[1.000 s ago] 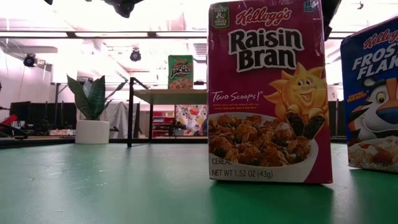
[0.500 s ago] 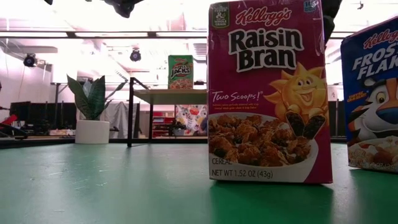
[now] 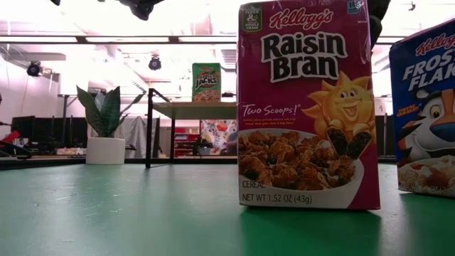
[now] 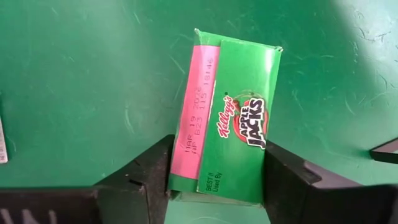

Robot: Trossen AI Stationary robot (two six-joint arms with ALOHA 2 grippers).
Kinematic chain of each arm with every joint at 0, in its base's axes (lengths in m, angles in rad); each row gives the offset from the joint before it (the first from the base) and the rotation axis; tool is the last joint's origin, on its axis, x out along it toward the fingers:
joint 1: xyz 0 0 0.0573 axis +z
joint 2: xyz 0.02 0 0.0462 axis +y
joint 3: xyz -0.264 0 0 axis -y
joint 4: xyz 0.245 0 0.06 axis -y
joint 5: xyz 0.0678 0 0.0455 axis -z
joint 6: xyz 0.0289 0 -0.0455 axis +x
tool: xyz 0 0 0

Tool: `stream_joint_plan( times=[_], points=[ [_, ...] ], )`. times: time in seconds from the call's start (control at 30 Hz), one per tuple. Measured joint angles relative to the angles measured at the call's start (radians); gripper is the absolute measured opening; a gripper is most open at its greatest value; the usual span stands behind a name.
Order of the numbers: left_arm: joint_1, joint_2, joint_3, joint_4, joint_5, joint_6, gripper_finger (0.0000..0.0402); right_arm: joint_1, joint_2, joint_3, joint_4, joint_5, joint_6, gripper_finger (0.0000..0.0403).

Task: Stack cereal on shelf
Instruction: Put the green cereal box on the shelf aligned with the other green cereal boxes

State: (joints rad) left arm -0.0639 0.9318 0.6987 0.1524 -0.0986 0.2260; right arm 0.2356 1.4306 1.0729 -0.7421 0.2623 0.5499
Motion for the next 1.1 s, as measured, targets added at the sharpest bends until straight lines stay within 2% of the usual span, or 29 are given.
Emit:
stream_joint_plan(
  times=[0.27,0.57,0.83,1.0,1.1],
  points=[
    [0.000,-0.011,-0.001,0.004,0.000,0.024,0.0000,-0.001,-0.003,0.021,0.010,0.000,-0.018,0.0182],
    [0.003,-0.051,-0.008,0.003,0.000,0.071,0.0000,-0.047,-0.003,0.201,-0.027,0.000,-0.116,0.0182],
    [0.021,-0.130,-0.013,0.004,-0.007,0.101,0.0000,-0.150,-0.004,0.401,-0.006,0.000,-0.343,0.0182],
    [0.025,-0.176,-0.050,0.012,-0.100,0.102,0.0000,-0.232,-0.005,0.465,0.083,-0.005,-0.519,0.0182],
    [0.026,-0.215,-0.075,0.025,-0.122,0.106,0.0000,-0.283,-0.005,0.473,0.143,-0.012,-0.615,0.0182]
  ],
)
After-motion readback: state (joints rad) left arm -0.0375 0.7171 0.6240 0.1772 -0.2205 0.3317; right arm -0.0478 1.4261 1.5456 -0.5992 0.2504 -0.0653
